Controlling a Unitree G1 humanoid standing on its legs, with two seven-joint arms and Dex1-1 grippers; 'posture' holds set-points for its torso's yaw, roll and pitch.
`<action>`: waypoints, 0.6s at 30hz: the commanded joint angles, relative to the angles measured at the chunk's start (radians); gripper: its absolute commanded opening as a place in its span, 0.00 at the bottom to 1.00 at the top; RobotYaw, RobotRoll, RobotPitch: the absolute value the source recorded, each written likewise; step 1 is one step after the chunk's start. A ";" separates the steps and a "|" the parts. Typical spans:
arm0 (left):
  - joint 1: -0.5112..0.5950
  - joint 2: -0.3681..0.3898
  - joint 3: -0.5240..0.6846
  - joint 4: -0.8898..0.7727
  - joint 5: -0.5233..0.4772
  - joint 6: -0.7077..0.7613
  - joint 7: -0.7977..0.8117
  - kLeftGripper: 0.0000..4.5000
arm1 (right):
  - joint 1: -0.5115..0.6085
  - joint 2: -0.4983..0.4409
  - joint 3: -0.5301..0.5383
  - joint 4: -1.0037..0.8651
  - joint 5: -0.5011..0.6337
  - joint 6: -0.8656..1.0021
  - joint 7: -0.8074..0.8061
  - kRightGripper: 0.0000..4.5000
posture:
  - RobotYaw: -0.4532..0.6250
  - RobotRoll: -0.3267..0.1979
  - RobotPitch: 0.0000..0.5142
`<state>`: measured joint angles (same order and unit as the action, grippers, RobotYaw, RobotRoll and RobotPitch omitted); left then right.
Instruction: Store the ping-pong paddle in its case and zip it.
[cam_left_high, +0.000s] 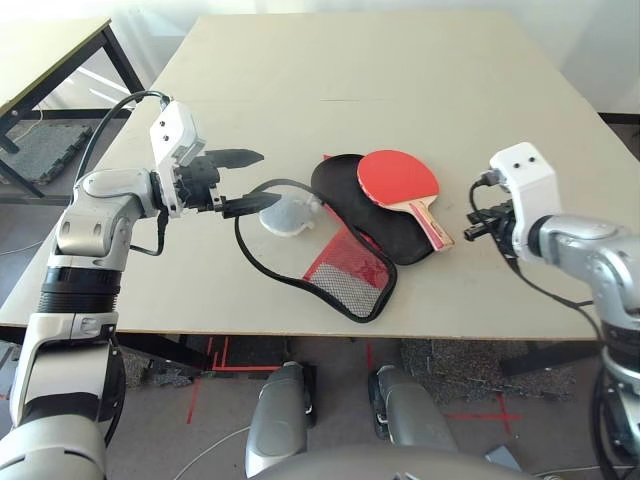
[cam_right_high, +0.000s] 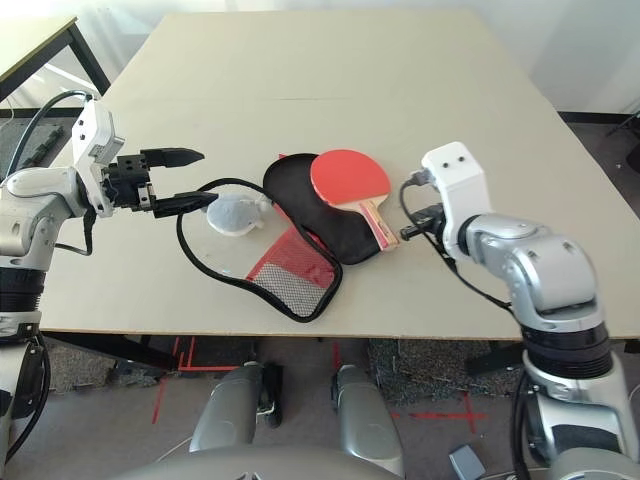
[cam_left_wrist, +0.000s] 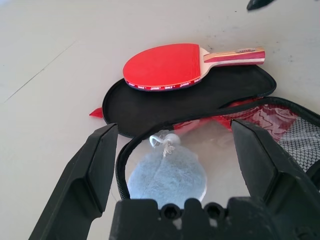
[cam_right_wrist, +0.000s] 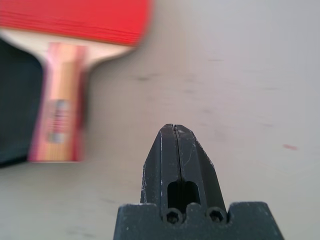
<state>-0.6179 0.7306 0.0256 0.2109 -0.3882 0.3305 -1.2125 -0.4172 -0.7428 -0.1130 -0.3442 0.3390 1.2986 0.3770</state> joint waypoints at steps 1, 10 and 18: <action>-0.014 -0.001 -0.013 0.005 0.015 -0.006 -0.005 1.00 | -0.005 0.012 -0.014 0.009 0.023 0.006 0.026 0.04 | 0.44 0.62 0.20; -0.004 -0.001 -0.013 -0.007 0.011 -0.001 -0.003 1.00 | -0.112 0.162 -0.033 0.077 0.067 0.114 0.004 0.71 | 0.45 0.62 0.19; 0.017 -0.004 -0.015 -0.033 0.005 0.012 0.000 1.00 | -0.257 0.292 -0.083 0.269 0.052 0.231 -0.054 0.99 | 0.47 0.62 0.21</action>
<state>-0.6135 0.7243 0.0197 0.2015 -0.3887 0.3340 -1.2127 -0.6492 -0.4645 -0.1604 -0.1167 0.3927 1.4962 0.3353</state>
